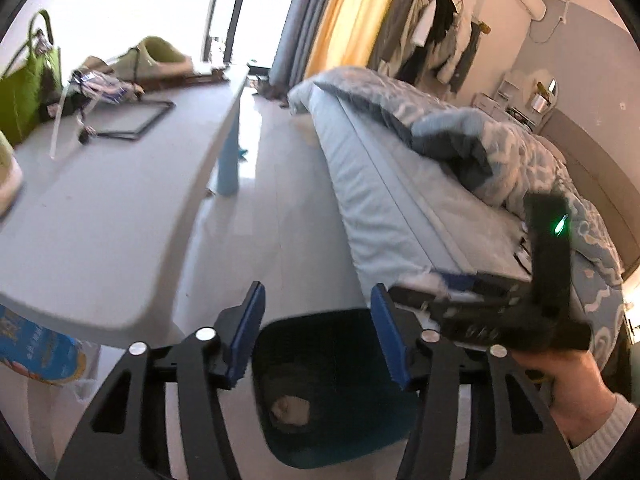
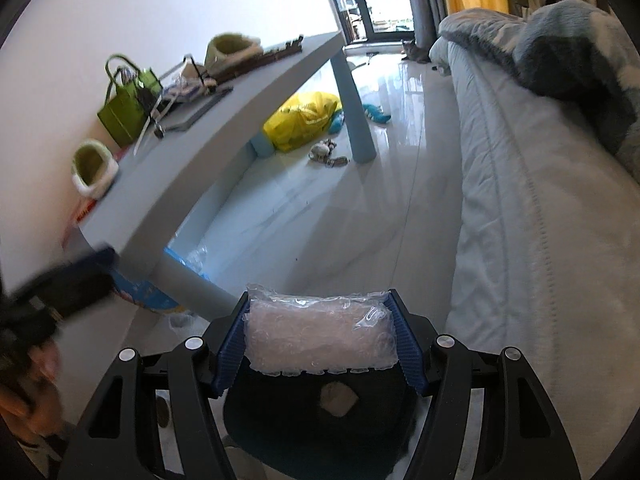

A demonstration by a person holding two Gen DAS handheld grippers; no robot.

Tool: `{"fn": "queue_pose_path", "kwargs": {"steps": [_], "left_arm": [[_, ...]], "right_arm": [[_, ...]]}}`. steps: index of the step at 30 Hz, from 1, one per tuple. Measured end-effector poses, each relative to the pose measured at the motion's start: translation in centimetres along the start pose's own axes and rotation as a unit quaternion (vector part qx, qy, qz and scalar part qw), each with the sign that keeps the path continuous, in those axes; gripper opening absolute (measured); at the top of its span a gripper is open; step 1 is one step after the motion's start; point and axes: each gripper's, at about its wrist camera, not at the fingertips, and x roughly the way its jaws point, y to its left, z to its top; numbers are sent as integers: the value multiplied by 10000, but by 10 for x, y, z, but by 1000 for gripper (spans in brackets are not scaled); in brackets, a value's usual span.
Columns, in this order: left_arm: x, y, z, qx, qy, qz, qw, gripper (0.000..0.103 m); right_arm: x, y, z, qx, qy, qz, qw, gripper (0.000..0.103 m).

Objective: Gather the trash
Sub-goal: 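Open right tool over the bin to drop the bubble-wrap bag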

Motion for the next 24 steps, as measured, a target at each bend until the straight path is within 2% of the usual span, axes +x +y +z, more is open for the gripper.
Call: {"fn": "queue_pose_path", "kwargs": {"steps": [7,13,18,19,22,24], "left_arm": [[-20,14,14,-205,-348,-124,9991,50],[-29,23,21,-531,-497,-316,9969,50],[-34,20,25,-318,-633,-217,9973,50],[-35,19,25,-290,-643,-196,9973,50],[-34,22,26,-325,-649,-174,9972,50],[-33,24,28,-375,-661,-171,9970,50]], "right_arm": [[32,13,-13,-255,383,-130,9989,66],[56,19,-30,-493,758,-282,9955,66],[70,17,-40,-578,986,-335,9929,68],[72,17,-42,-585,1018,-335,9925,69],[73,15,-44,-595,1040,-389,9920,80],[68,14,-43,-571,1005,-331,9927,82]]}}
